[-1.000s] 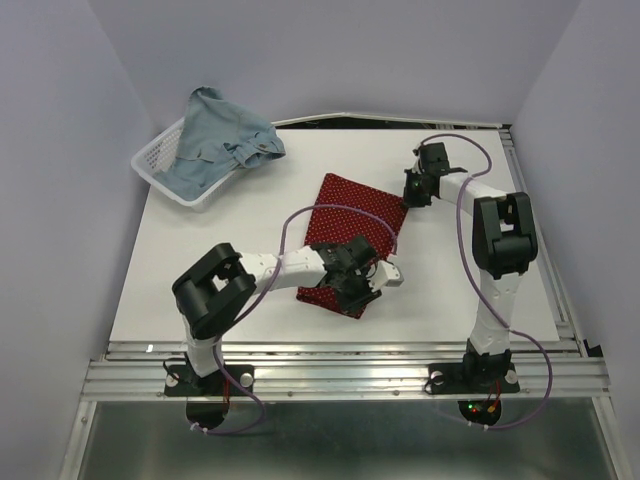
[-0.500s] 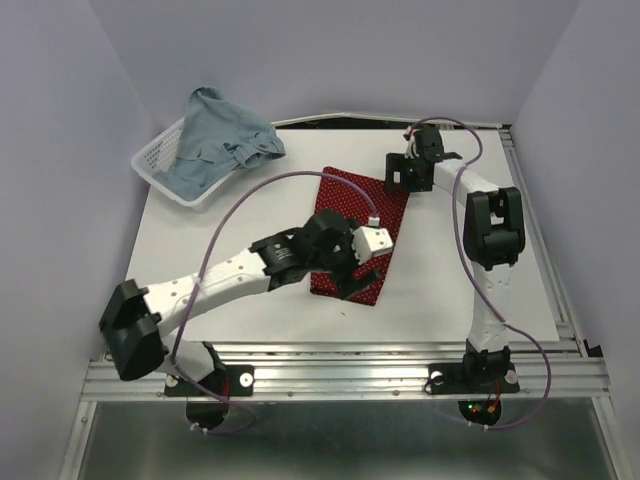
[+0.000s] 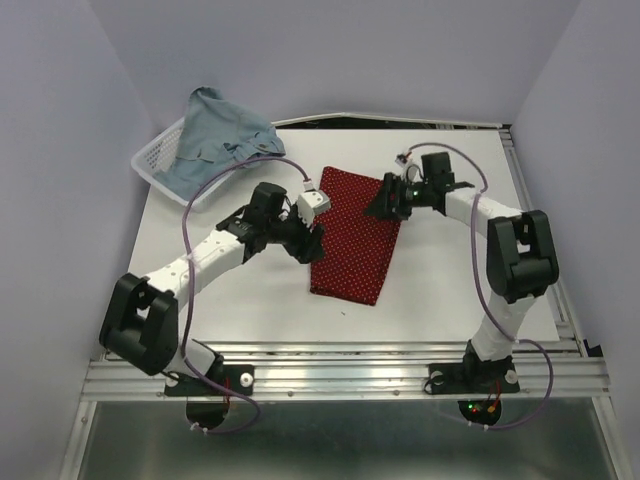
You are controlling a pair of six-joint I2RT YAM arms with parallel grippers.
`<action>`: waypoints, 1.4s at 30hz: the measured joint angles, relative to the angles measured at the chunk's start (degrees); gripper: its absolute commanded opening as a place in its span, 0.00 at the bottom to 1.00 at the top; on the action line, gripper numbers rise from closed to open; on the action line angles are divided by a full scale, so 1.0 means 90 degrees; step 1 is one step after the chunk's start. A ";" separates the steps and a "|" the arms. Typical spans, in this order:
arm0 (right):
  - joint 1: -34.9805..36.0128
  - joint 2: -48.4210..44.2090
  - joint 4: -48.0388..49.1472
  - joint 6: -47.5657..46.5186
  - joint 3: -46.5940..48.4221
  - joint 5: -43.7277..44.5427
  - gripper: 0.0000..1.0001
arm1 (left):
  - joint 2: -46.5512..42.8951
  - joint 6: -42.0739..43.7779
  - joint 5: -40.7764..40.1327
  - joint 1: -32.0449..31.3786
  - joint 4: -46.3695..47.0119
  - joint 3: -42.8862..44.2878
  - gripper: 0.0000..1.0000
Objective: Fold and stack the skirts
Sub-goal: Fold the skirt
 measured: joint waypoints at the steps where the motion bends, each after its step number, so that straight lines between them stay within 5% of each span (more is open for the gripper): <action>1: 0.0051 0.0114 0.0041 0.0041 -0.0245 -0.0187 0.65 | 0.0119 -0.0039 0.0175 0.0024 0.0083 0.0002 0.60; 9: 0.0100 0.0971 -0.0151 -0.0168 -0.1076 -0.1054 0.54 | 0.1962 -0.0512 0.1030 0.0104 0.0491 -0.0027 0.42; 14: 0.0141 0.1122 -0.0765 -0.0712 -0.0537 -0.0634 0.51 | 0.2450 -0.0799 0.1280 0.0318 0.0673 -0.0066 0.44; 20: 0.0151 0.0879 -0.1039 -0.0957 -0.0019 0.0359 0.52 | 0.1897 -0.0629 0.0957 0.0345 0.0457 -0.0097 0.59; 27: 0.0114 -0.1399 -0.0993 -0.0206 -0.1566 0.1022 0.56 | -0.0090 0.0425 -0.0527 -0.0459 0.0342 -0.0357 0.66; 31: 0.0114 -0.1865 -0.0804 0.0585 -0.2618 0.1214 0.55 | -0.0928 0.1341 -0.1518 -0.1290 0.0459 -0.0899 0.67; 37: 0.0114 -0.1870 -0.0423 0.1620 -0.3806 0.1234 0.50 | -0.0884 0.2346 -0.2329 -0.1936 0.0481 -0.1282 0.68; 42: 0.0219 -0.2110 0.0335 0.2178 -0.4330 0.1127 0.57 | -0.0580 0.2710 -0.2579 -0.2028 0.0777 -0.1282 0.68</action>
